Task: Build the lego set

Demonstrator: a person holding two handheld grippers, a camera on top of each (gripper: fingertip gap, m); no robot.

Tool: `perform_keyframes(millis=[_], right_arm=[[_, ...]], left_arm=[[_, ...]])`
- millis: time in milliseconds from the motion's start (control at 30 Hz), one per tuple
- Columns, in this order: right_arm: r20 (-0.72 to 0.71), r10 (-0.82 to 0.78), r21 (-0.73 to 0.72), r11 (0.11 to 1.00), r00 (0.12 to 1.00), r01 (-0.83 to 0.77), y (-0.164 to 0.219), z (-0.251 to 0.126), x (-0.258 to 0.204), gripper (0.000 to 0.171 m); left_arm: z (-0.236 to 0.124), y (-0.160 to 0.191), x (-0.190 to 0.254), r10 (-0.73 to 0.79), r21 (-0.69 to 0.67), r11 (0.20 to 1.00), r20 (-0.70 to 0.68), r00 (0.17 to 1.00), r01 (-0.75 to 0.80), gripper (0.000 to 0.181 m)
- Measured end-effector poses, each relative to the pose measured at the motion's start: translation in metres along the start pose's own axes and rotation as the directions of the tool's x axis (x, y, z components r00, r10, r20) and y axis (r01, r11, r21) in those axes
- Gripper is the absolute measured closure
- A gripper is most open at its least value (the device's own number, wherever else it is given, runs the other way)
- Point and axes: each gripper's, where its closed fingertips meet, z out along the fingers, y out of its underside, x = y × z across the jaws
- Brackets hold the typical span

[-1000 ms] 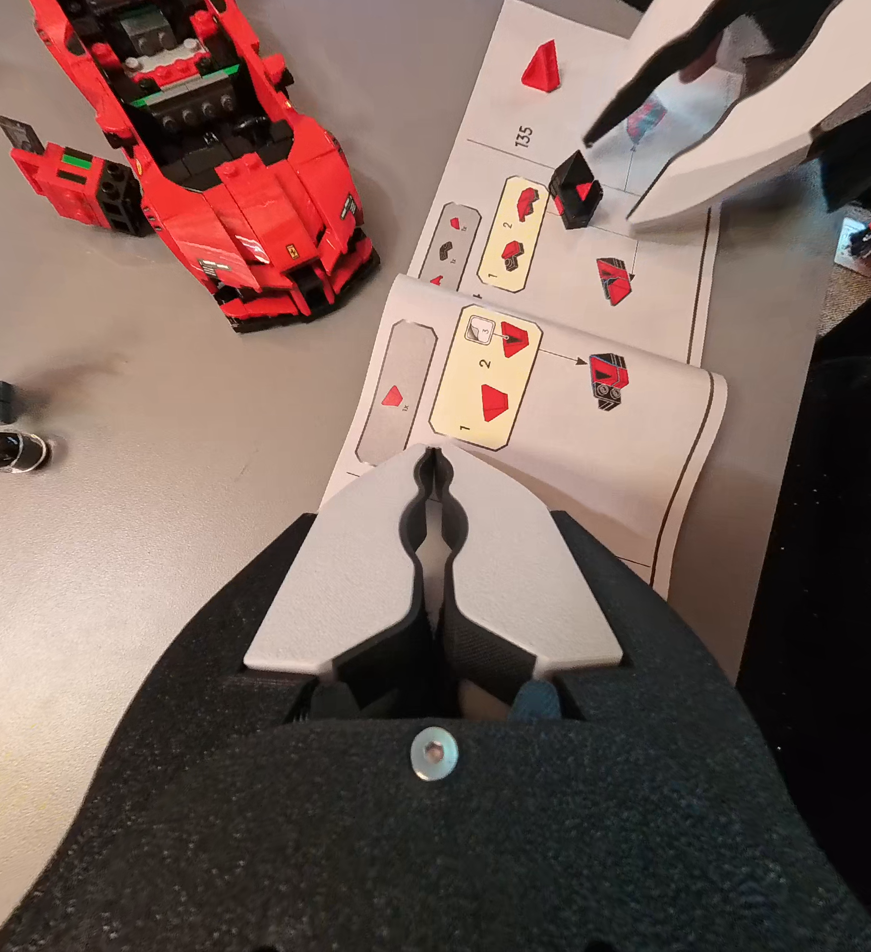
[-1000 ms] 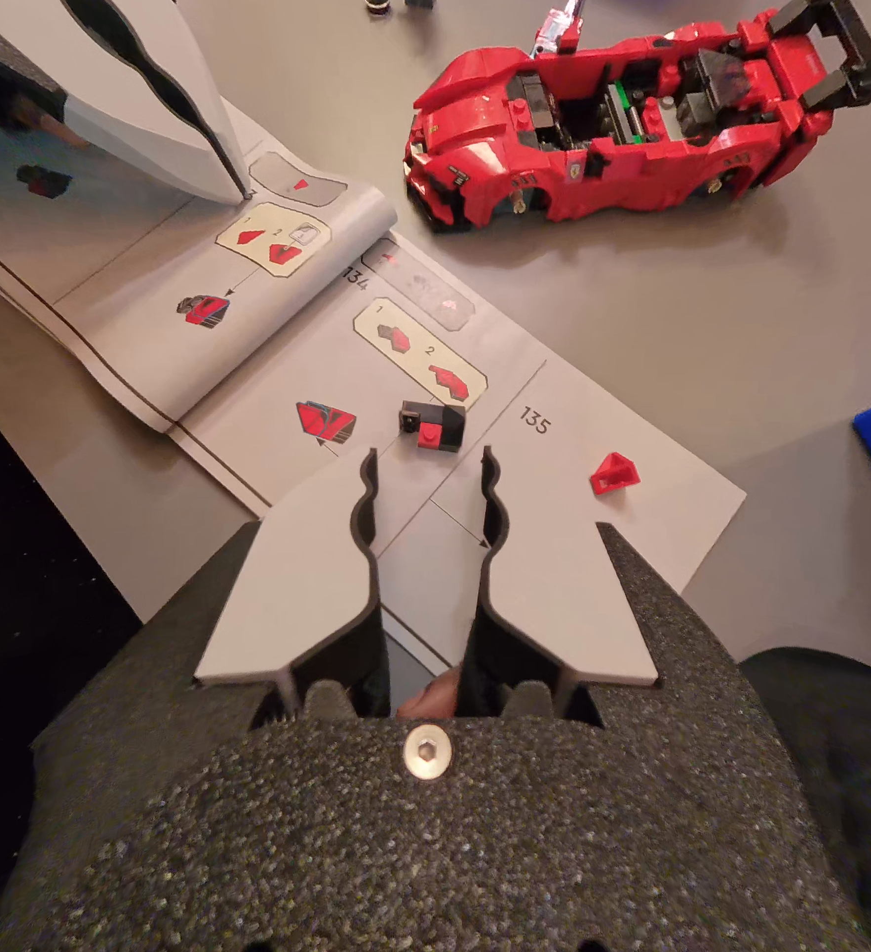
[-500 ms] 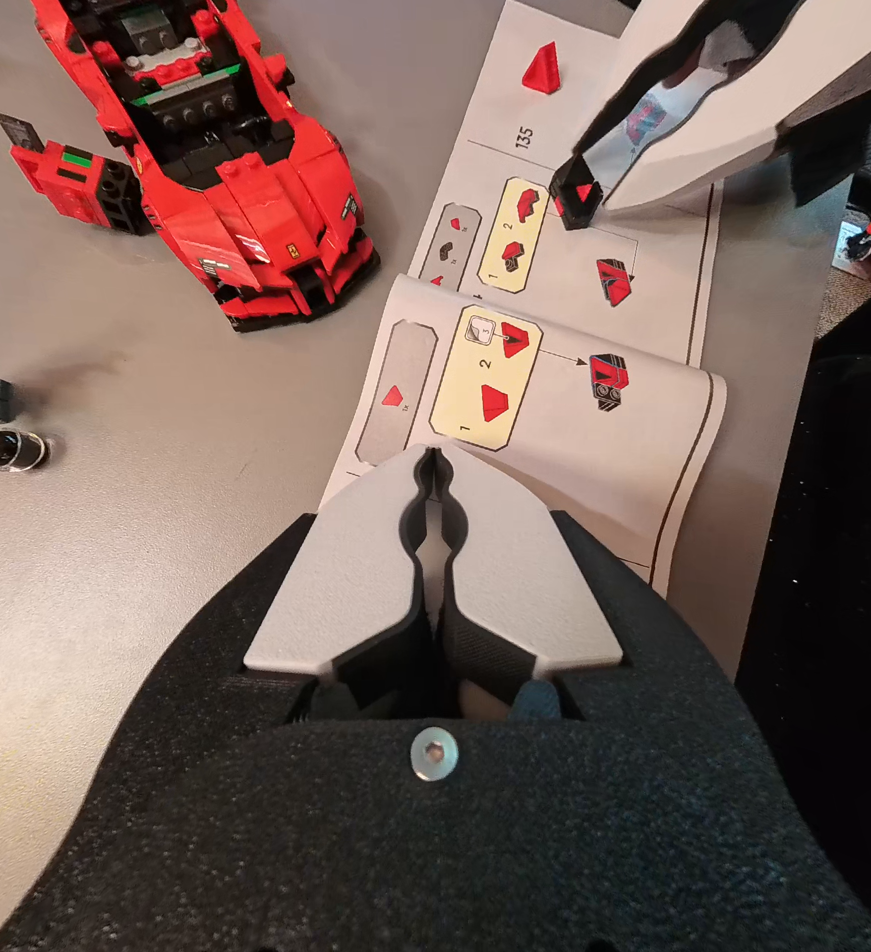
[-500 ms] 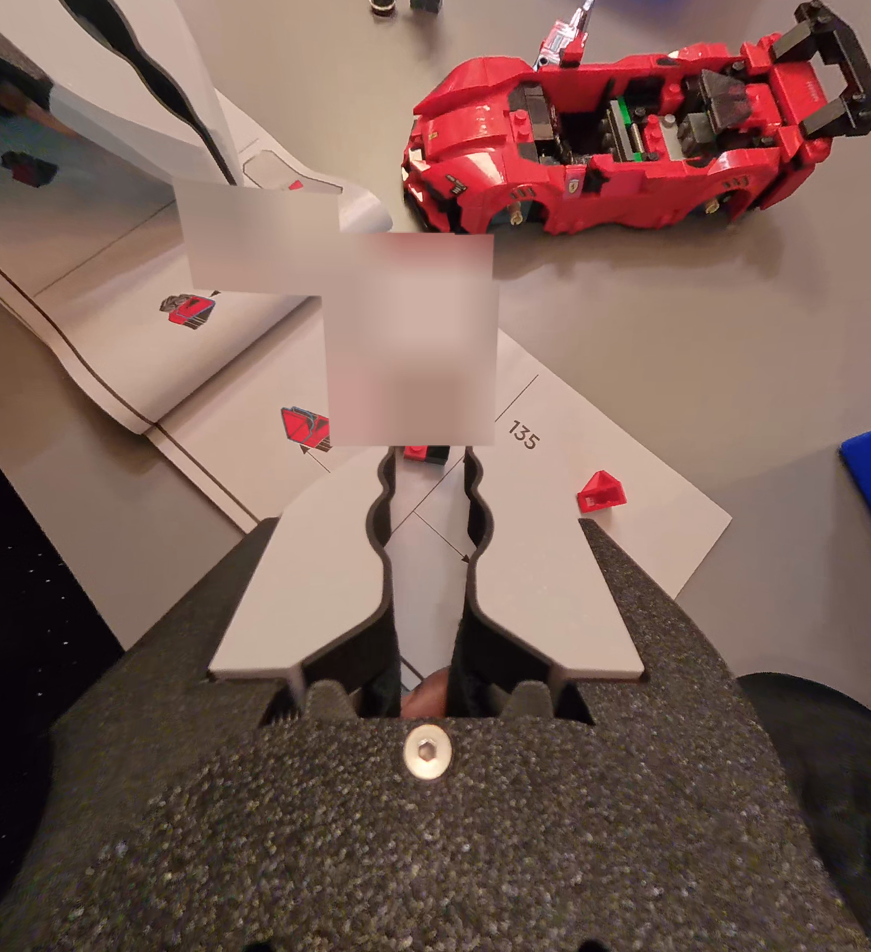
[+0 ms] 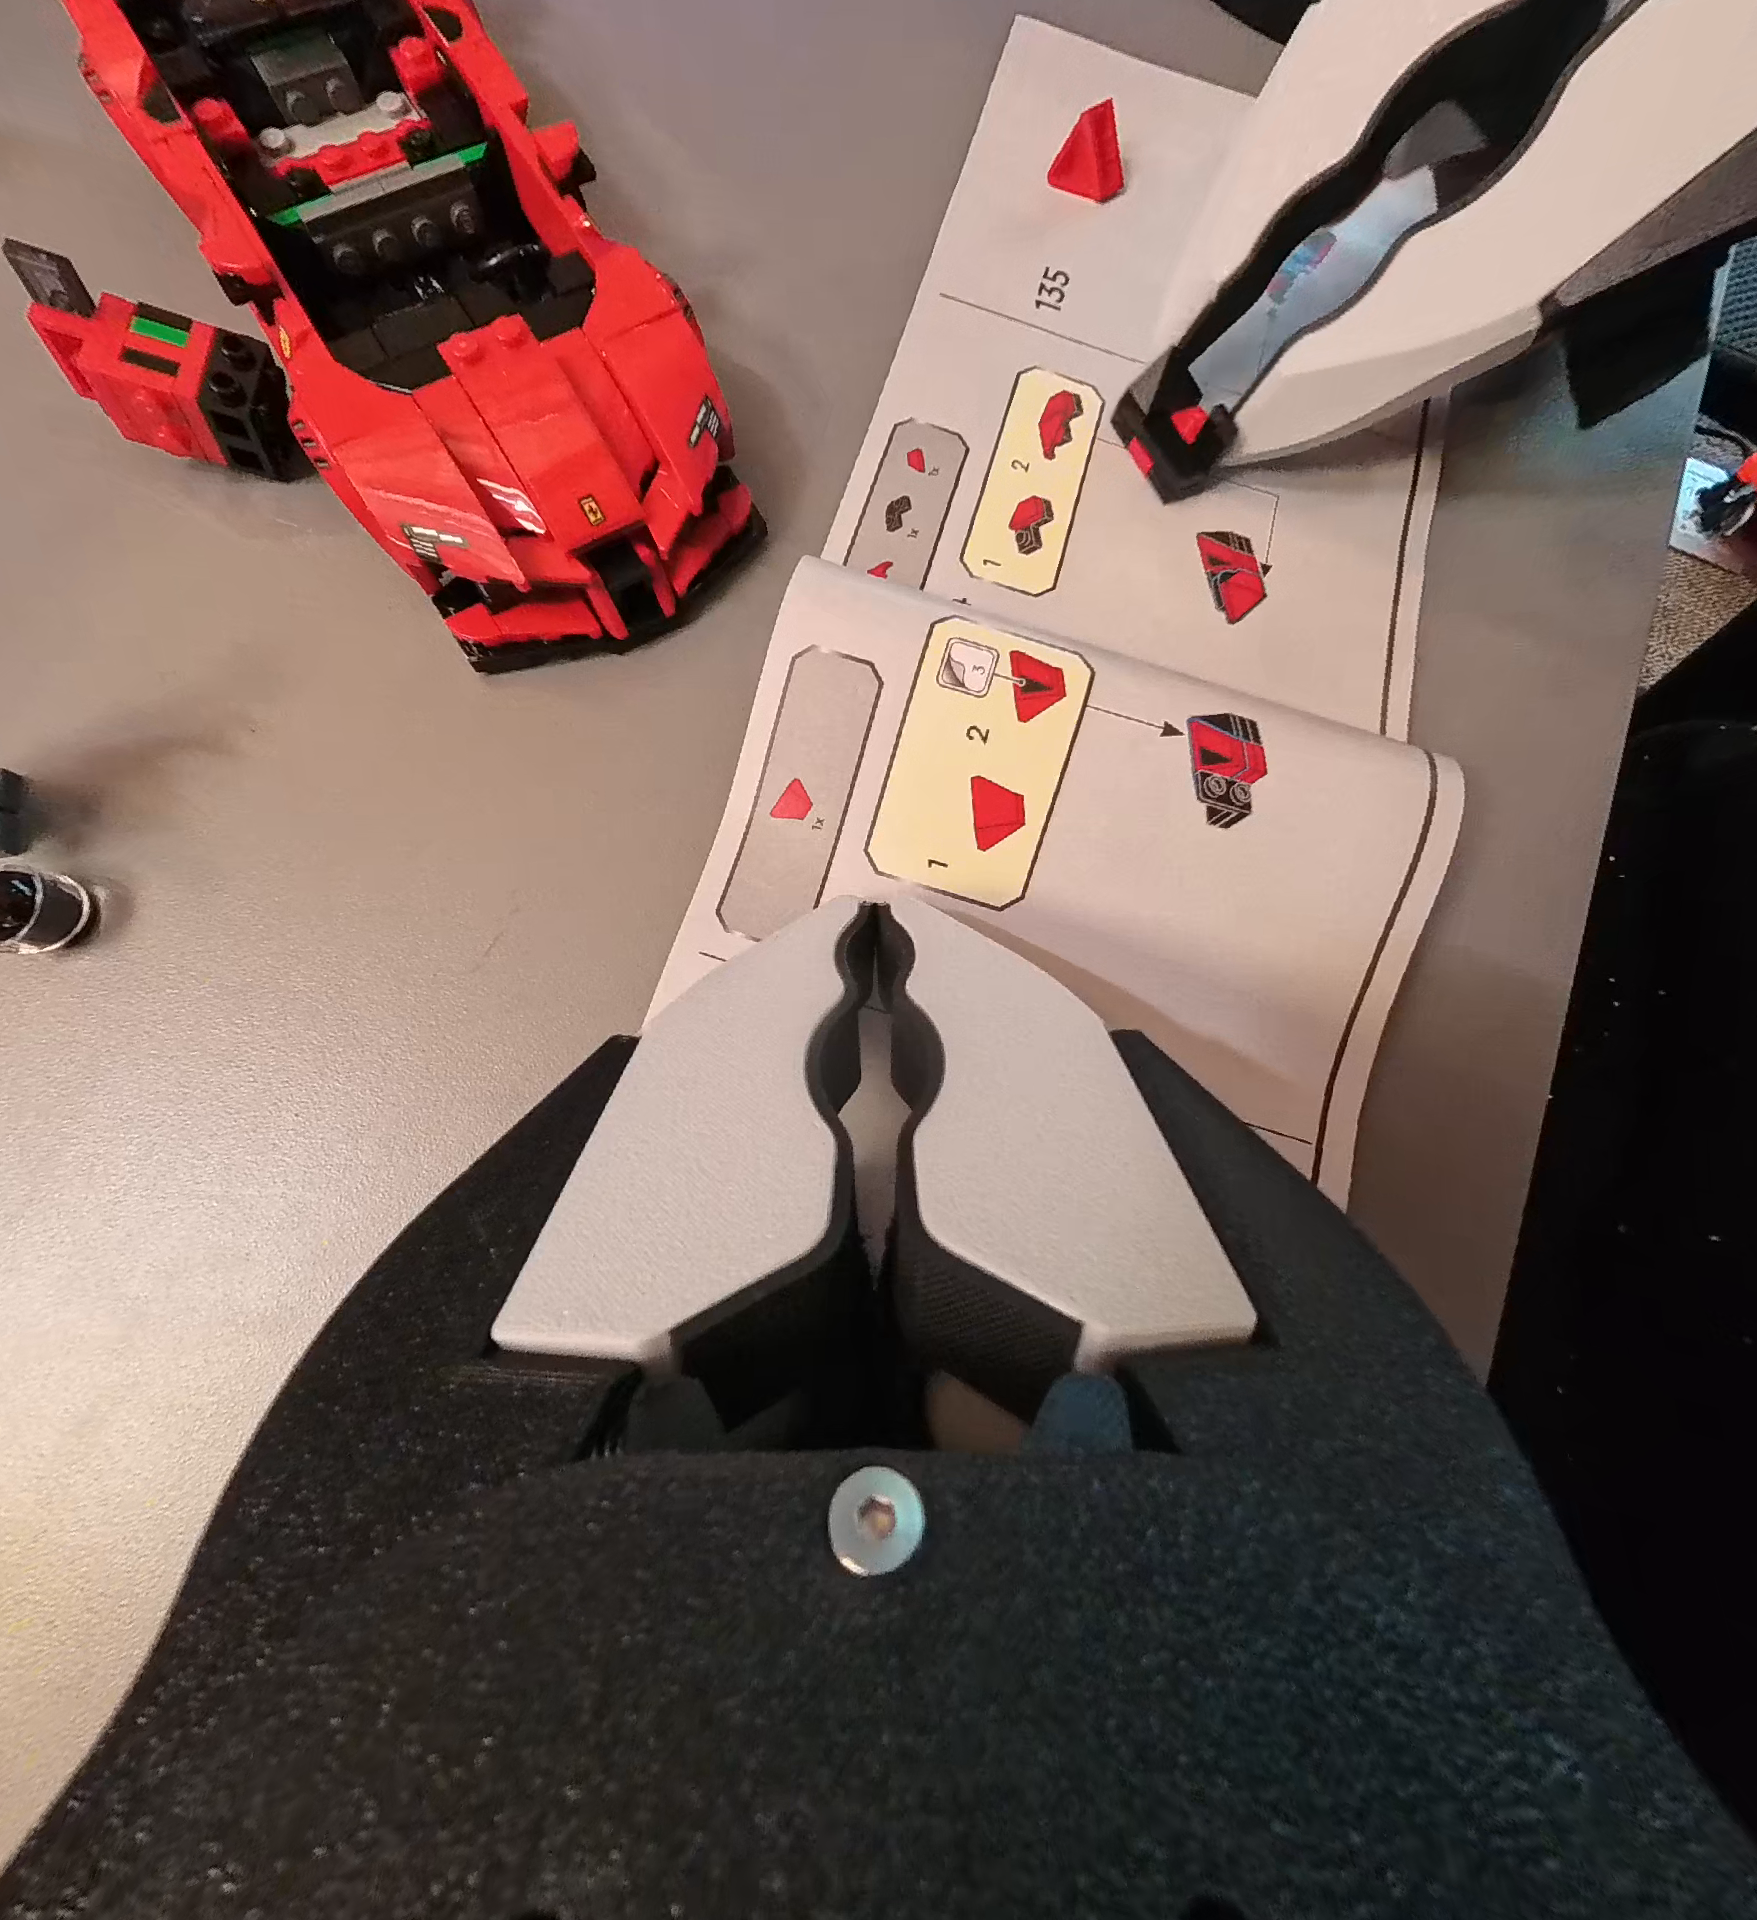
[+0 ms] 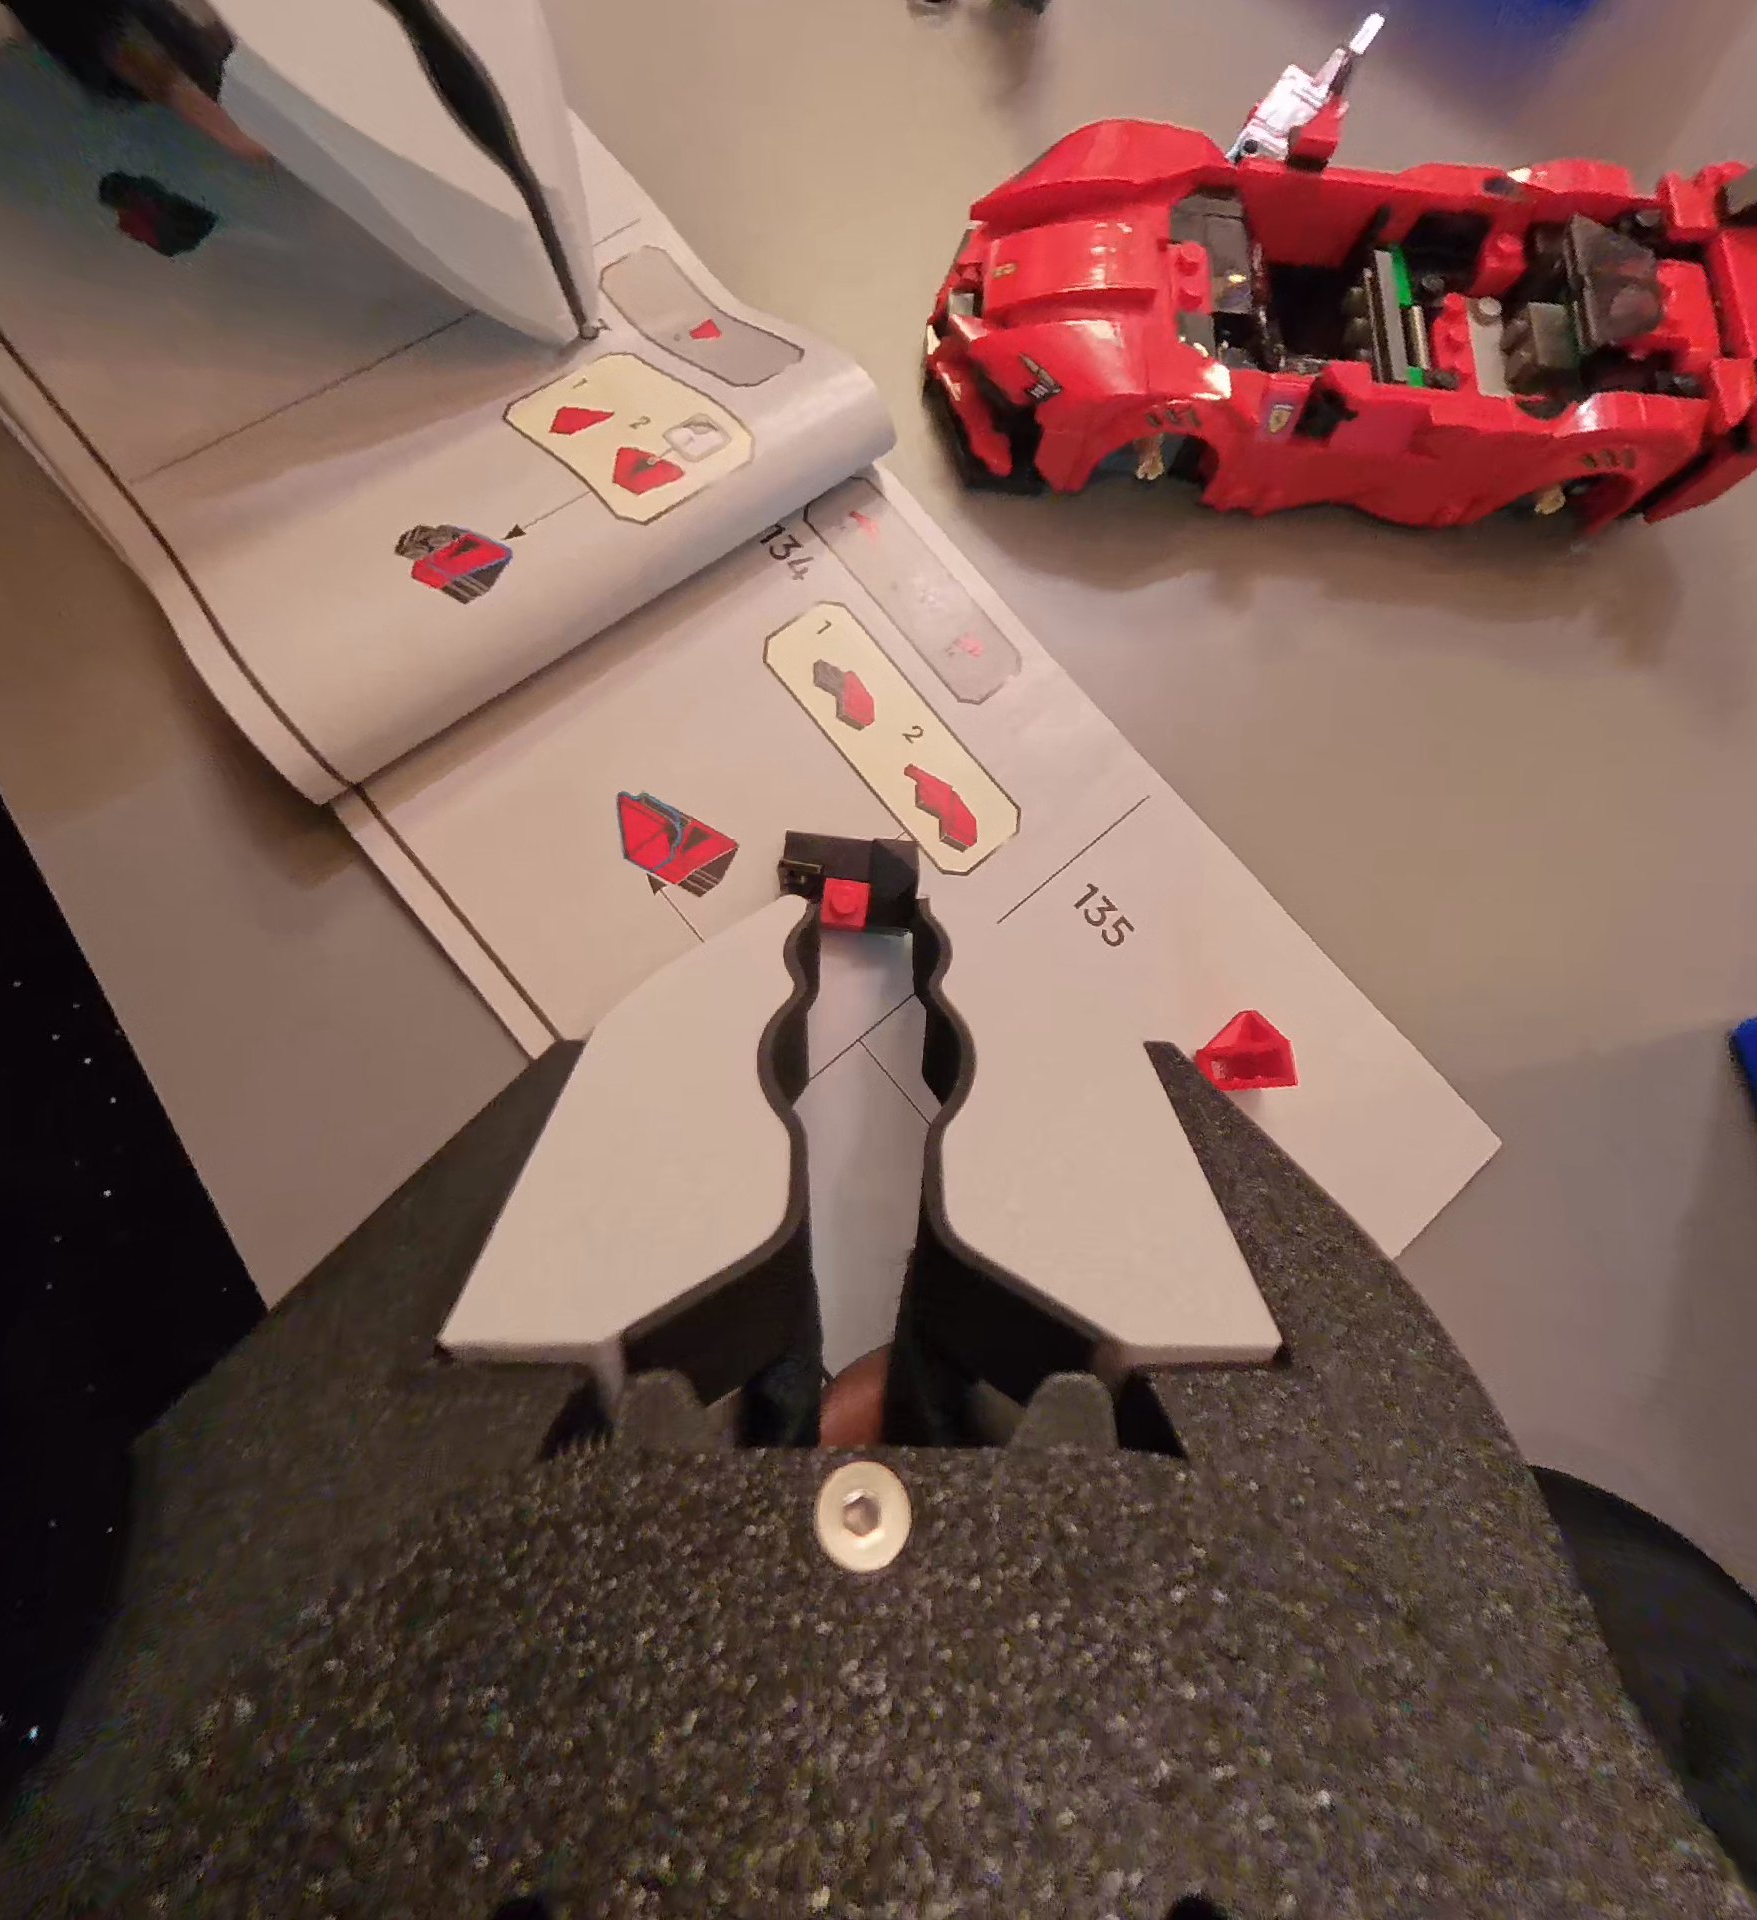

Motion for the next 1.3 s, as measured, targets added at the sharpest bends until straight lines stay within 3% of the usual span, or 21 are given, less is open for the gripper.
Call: perform_keyframes(millis=[267,467,633,867,1000,1100,1200,1300], right_arm=[[0.035,0.054,0.003,0.999,0.998,-0.054,-0.002,-0.020,0.007,0.150],[-0.178,0.195,-0.068,0.975,0.964,-0.210,0.015,-0.036,0.067,0.152],[-0.130,0.268,-0.108,0.953,0.955,-0.282,0.021,-0.026,0.074,0.154],[-0.089,0.204,-0.151,0.965,0.975,-0.215,0.023,-0.015,0.072,0.164],[-0.083,0.217,-0.053,0.974,0.973,-0.222,0.011,-0.018,0.069,0.165],[-0.010,0.186,0.145,0.972,0.983,-0.183,-0.018,-0.024,0.054,0.165],[0.065,0.154,0.354,0.920,0.986,-0.167,-0.048,-0.036,0.037,0.165],[0.141,0.145,0.474,0.859,0.979,-0.195,-0.067,-0.044,0.022,0.165]], left_arm=[[0.000,0.000,0.000,-0.005,0.006,1.000,-0.007,1.000,0.005,0.181],[0.000,0.000,0.000,-0.005,0.012,1.000,-0.011,1.000,0.005,0.181],[0.000,0.000,0.000,-0.004,0.012,1.000,-0.008,1.000,0.005,0.181],[0.000,0.000,0.000,-0.010,0.014,1.000,-0.015,1.000,0.010,0.181],[0.000,0.000,0.000,-0.012,0.015,1.000,-0.016,1.000,0.012,0.181],[0.000,0.000,0.000,-0.016,0.014,1.000,-0.018,1.000,0.016,0.181],[-0.001,-0.001,0.002,-0.032,0.010,0.999,-0.037,0.999,0.033,0.179],[-0.006,-0.007,0.007,-0.064,0.041,0.997,-0.076,0.995,0.068,0.173]])
